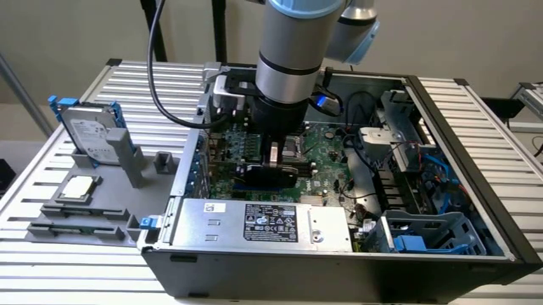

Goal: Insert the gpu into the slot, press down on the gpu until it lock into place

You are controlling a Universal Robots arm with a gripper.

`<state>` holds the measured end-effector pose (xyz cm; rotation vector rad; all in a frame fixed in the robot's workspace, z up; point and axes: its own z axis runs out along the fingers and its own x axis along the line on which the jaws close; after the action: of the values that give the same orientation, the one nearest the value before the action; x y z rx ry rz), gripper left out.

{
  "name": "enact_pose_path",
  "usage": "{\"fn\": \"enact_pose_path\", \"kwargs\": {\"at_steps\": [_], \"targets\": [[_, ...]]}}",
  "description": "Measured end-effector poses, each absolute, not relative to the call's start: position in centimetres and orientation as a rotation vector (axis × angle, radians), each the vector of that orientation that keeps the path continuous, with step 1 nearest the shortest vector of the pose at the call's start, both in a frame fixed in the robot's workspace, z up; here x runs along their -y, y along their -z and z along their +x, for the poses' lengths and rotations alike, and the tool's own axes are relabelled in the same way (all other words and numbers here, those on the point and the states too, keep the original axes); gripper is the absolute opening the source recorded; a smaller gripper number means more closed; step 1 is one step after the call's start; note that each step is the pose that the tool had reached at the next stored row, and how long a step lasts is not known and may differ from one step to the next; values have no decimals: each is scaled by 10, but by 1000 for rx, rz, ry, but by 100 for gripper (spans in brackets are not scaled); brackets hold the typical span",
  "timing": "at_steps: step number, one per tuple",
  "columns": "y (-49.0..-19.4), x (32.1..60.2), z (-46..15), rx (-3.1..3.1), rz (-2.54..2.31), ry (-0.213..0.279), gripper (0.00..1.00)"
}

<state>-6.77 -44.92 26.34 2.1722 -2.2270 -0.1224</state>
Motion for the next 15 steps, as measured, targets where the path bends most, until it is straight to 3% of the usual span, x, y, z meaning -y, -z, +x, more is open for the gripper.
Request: {"fn": "enact_pose_path", "kwargs": {"at_steps": [15], "targets": [[-262,449,-67,2221,2176,125,26]]}}
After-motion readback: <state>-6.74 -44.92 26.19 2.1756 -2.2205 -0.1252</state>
